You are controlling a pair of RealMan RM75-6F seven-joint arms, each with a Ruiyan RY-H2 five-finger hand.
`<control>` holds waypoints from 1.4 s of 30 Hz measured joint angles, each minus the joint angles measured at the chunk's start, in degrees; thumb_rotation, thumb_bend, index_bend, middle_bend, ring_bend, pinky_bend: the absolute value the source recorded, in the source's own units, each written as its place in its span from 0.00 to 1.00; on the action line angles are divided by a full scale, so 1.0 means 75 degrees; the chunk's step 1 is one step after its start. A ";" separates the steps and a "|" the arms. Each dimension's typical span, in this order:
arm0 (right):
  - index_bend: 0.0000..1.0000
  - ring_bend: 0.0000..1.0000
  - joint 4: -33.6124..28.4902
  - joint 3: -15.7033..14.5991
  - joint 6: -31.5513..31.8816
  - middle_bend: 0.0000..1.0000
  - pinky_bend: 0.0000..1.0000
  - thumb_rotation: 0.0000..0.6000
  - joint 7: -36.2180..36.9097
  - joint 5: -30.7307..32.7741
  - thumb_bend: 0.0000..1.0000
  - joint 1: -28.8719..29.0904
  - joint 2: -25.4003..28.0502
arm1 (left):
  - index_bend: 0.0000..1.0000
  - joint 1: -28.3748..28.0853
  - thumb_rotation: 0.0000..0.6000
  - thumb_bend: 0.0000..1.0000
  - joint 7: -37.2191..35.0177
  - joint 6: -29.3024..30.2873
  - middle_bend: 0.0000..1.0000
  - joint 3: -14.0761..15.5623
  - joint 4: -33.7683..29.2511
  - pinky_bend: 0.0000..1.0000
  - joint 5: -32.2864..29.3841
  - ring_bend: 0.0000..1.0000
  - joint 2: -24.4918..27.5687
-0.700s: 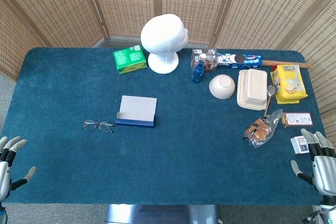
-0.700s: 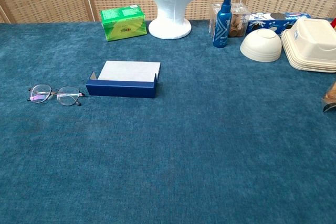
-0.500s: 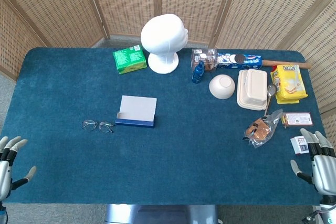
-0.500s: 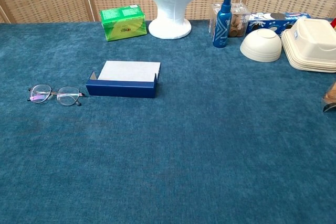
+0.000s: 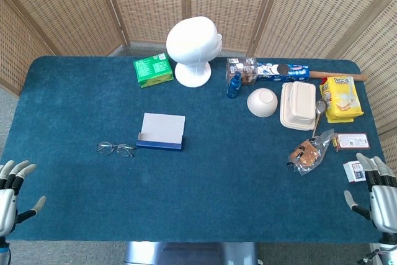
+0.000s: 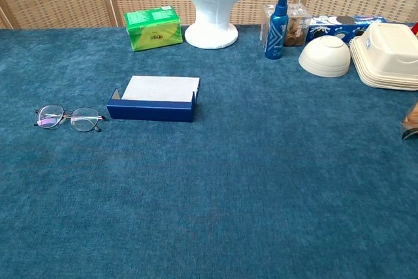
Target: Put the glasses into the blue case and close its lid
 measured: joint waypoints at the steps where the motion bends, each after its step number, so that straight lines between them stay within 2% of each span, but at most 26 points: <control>1: 0.04 0.00 0.0002 0.0003 -0.0011 0.14 0.13 1.00 0.0000 0.0014 0.33 0.0001 -0.0003 | 0.20 -0.0017 1.00 0.21 0.0001 -0.0031 0.17 -0.0005 -0.0002 0.00 -0.0009 0.03 0.0001; 5: 0.04 0.00 0.0034 0.0023 -0.0069 0.14 0.13 1.00 0.0001 0.0108 0.33 0.0002 -0.0002 | 0.21 -0.0196 1.00 0.21 0.0072 -0.0327 0.17 -0.0073 -0.0030 0.00 -0.0086 0.03 0.0055; 11: 0.04 0.00 0.0091 0.0051 -0.0085 0.14 0.13 1.00 0.0048 0.0202 0.33 -0.0028 -0.0009 | 0.24 -0.0761 1.00 0.21 0.0285 -0.1254 0.17 -0.0304 -0.0181 0.00 -0.0423 0.03 0.0255; 20: 0.04 0.00 0.0043 0.0095 -0.0029 0.14 0.13 1.00 -0.0025 0.0430 0.33 -0.0167 0.0015 | 0.24 -0.2111 1.00 0.21 0.0532 -0.3475 0.14 -0.0744 -0.0189 0.00 -0.1369 0.00 0.0418; 27: 0.04 0.00 -0.0044 0.0120 0.0055 0.14 0.13 1.00 -0.0133 0.0535 0.33 -0.0268 0.0004 | 0.23 -0.3347 1.00 0.21 0.0595 -0.5190 0.12 -0.1066 0.0291 0.00 -0.2233 0.00 0.0160; 32: 0.04 0.00 -0.0070 0.0143 0.0103 0.14 0.13 1.00 -0.0187 0.0636 0.33 -0.0346 0.0024 | 0.23 -0.3925 1.00 0.21 0.0741 -0.5761 0.12 -0.1163 0.0849 0.00 -0.2654 0.00 -0.0303; 42: 0.04 0.00 -0.0202 0.0226 0.0197 0.14 0.13 1.00 -0.0307 0.0736 0.33 -0.0443 0.0137 | 0.23 -0.4709 1.00 0.21 0.1215 -0.6227 0.13 -0.1202 0.1816 0.00 -0.3262 0.00 -0.1138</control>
